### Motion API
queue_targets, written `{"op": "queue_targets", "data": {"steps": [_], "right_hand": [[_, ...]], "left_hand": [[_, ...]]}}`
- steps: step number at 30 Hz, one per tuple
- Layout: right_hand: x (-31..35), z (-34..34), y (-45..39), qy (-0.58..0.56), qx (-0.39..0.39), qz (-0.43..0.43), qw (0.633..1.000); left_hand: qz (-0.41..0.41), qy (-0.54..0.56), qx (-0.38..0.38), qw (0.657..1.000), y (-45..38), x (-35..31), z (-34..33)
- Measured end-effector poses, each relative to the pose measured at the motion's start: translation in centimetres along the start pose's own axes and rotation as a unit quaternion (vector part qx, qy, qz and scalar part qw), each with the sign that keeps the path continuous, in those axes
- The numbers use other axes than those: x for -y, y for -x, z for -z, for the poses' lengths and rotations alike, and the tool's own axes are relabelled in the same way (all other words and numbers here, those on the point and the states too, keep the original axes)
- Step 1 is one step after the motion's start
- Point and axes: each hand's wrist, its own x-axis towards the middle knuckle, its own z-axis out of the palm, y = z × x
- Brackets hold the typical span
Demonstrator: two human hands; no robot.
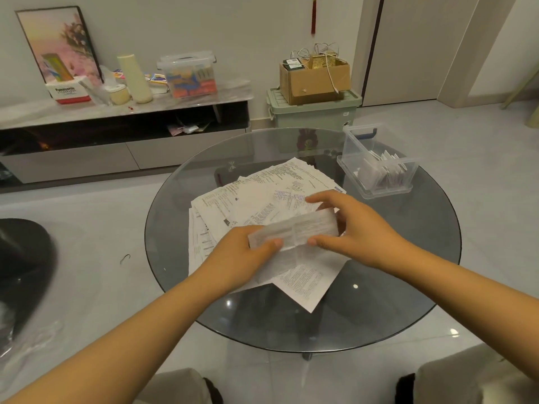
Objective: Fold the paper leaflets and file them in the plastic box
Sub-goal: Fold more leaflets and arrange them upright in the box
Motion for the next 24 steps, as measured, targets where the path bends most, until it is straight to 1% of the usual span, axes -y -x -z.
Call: {"op": "queue_targets", "data": {"steps": [4, 7, 9, 13, 17, 19, 21, 23, 24], "right_hand": [[-0.6, -1.2, -0.6, 0.027, 0.014, -0.032, 0.999], [-0.9, -2.0, -0.9, 0.005, 0.022, -0.051, 0.998], [-1.1, -2.6, -1.0, -0.002, 0.034, -0.059, 0.998], [-1.3, -3.2, -1.1, 0.031, 0.053, -0.069, 0.996], [-1.8, -2.6, -1.5, 0.056, 0.069, -0.085, 0.992], [-1.8, -2.2, -1.4, 0.096, 0.069, -0.08, 0.99], [-1.6, -1.9, -1.2, 0.142, 0.06, -0.06, 0.986], [-1.6, -1.8, -1.1, 0.2, 0.064, -0.004, 0.978], [-1.6, -1.9, -1.1, 0.23, 0.075, 0.029, 0.97]], "left_hand": [[0.011, -0.046, -0.059, 0.997, -0.8, 0.6, 0.0], [0.036, -0.072, -0.08, 0.994, -0.8, 0.8, -0.1], [0.035, -0.092, -0.07, 0.993, -0.9, 1.0, -0.4], [0.011, -0.138, -0.034, 0.99, -1.2, 1.3, -1.0], [0.007, -0.174, -0.029, 0.984, -1.4, 1.7, -0.5], [-0.016, -0.234, -0.04, 0.971, -1.3, 1.7, -0.2], [-0.059, -0.303, -0.047, 0.95, -1.2, 1.5, 0.1], [-0.111, -0.349, -0.036, 0.93, -1.0, 1.5, 0.1], [-0.127, -0.362, -0.017, 0.923, -1.0, 1.6, 0.1]]}}
